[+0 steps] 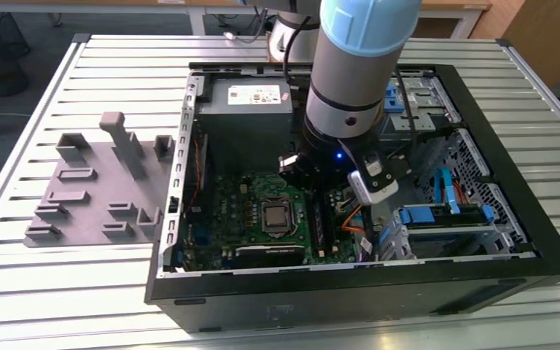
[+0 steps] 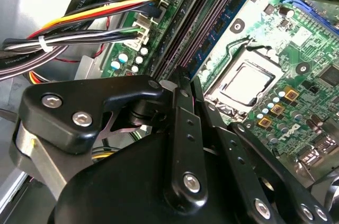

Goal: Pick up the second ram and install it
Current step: 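Insert the second ram into the second slot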

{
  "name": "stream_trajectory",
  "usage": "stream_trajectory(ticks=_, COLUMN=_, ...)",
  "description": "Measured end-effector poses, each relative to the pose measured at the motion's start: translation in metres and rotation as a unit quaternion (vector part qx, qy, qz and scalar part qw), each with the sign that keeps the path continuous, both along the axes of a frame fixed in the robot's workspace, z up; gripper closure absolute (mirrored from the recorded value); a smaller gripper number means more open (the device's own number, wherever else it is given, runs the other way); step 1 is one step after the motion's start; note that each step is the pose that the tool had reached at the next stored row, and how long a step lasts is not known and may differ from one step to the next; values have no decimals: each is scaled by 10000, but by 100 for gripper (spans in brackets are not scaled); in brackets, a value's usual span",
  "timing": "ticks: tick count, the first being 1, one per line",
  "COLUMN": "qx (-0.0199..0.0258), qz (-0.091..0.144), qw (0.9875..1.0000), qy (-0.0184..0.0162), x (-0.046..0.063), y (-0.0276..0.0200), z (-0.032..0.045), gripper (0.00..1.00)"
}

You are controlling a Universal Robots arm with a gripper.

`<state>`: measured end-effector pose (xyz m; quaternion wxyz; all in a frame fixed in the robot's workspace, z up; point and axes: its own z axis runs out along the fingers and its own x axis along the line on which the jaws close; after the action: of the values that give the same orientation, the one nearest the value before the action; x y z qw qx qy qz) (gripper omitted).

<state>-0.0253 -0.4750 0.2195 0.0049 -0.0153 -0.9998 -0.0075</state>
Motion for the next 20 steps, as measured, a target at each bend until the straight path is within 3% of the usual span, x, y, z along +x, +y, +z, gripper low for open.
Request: stream_trajectory(ticks=20, qx=-1, qz=0, qw=10000, qy=0, x=-6, y=-15, z=-65, gripper=86)
